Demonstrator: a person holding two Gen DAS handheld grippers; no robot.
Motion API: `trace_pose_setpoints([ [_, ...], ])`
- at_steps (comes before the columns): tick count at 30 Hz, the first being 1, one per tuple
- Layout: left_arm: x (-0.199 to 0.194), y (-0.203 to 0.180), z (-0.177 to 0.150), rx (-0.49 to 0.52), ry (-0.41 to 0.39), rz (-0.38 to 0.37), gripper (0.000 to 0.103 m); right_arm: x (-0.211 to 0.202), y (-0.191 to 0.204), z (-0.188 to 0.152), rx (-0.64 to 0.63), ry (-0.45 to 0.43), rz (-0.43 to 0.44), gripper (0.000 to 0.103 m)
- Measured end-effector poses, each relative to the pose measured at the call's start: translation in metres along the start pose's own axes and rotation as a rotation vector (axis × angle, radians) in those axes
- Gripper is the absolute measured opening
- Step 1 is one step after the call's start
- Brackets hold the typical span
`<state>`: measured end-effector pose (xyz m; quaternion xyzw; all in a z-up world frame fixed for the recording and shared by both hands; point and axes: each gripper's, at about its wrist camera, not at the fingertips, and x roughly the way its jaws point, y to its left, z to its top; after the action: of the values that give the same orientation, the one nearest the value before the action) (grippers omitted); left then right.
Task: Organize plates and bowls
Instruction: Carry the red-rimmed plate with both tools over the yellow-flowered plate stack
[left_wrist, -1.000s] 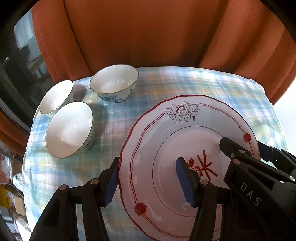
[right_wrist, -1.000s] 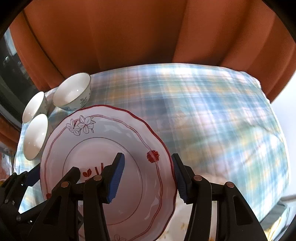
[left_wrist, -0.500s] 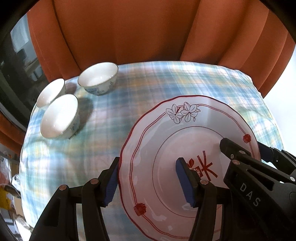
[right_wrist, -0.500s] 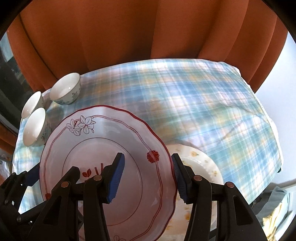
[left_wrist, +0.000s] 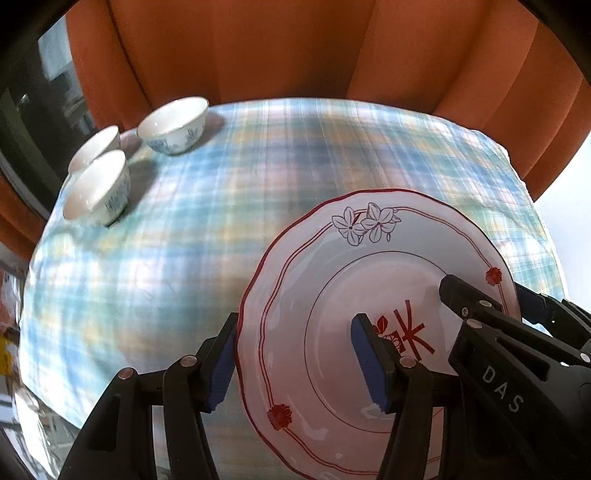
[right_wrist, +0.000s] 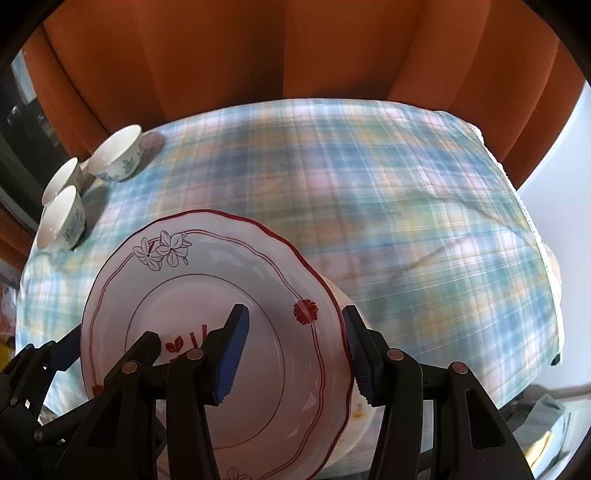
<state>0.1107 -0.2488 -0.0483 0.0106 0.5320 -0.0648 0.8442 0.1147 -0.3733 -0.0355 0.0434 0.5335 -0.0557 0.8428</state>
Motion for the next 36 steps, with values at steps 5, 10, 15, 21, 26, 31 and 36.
trace_pose_setpoints([
  [5,0.014,-0.014,-0.012,-0.049,0.032,0.006,0.060,0.012,-0.021,-0.009,-0.034,0.023,0.010,0.055],
  [10,0.025,-0.022,-0.021,-0.094,0.055,0.010,0.060,0.025,-0.032,-0.014,-0.073,0.049,0.019,0.055],
  [15,0.036,-0.025,-0.026,-0.129,0.089,0.008,0.060,0.038,-0.036,-0.017,-0.114,0.076,0.017,0.055],
  [21,0.043,-0.029,-0.027,-0.135,0.091,0.020,0.060,0.051,-0.037,-0.016,-0.152,0.108,0.000,0.055],
  [26,0.044,-0.032,-0.026,-0.125,0.081,0.035,0.063,0.055,-0.034,-0.015,-0.180,0.099,-0.015,0.055],
  [31,0.045,-0.032,-0.025,-0.119,0.080,0.034,0.064,0.056,-0.034,-0.014,-0.180,0.091,-0.016,0.055],
  [36,0.045,-0.032,-0.025,-0.110,0.079,0.036,0.064,0.052,-0.042,-0.016,-0.152,0.090,0.025,0.053],
])
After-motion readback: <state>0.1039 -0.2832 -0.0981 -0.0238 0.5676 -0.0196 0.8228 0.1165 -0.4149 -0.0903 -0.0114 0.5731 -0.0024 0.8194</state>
